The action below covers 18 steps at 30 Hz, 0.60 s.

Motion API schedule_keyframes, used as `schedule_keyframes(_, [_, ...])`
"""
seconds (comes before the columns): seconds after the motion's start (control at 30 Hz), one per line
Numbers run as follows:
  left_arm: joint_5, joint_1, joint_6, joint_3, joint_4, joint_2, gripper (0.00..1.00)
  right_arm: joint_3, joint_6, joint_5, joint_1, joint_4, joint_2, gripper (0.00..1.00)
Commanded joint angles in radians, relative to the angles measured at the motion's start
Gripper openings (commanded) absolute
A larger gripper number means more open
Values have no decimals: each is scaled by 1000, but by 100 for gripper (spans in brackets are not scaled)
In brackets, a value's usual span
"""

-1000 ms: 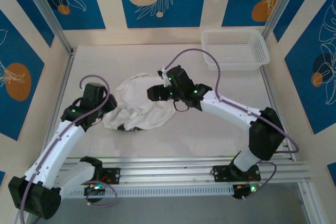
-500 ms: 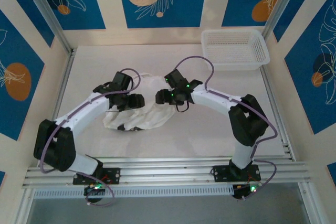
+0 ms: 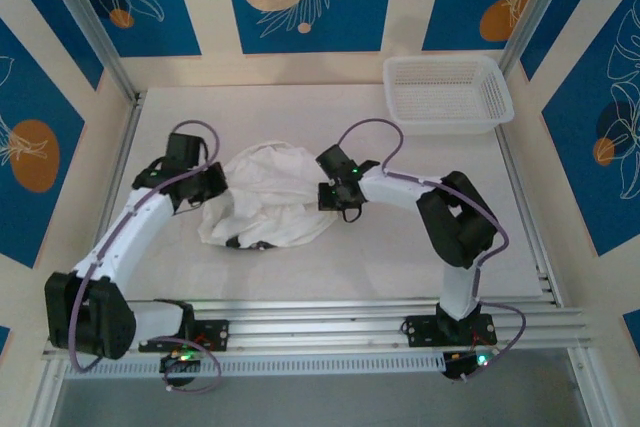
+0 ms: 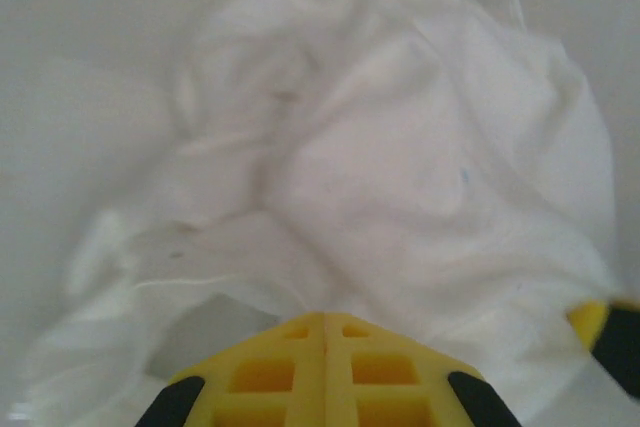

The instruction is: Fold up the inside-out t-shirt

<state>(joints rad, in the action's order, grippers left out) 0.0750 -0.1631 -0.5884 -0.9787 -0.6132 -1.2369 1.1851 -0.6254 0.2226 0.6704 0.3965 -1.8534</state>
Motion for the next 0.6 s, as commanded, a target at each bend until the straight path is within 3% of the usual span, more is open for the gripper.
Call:
schedule_keyframes(0.0, [-26, 46, -45, 66, -30, -14, 0, -21, 22, -79, -11, -33, 67, 0])
schedule_keyframes(0.13, [-79, 56, 5, 63, -32, 1, 36, -36, 40, -167, 1, -54, 125, 0])
schedule_keyframes(0.23, [-140, 45, 63, -2, -57, 84, 52, -28, 52, -231, 10, -63, 169, 0])
schedule_keyframes(0.3, [-145, -1, 120, -42, -48, 132, 58, -10, 49, -255, 10, -48, 192, 0])
schedule_keyframes(0.47, [-39, -288, 402, -159, -83, 82, 69, 57, 55, -274, 2, 31, 223, 0])
schedule_keyframes(0.57, [6, -386, 458, -113, -25, 50, 75, 83, 58, -293, -10, 62, 256, 0])
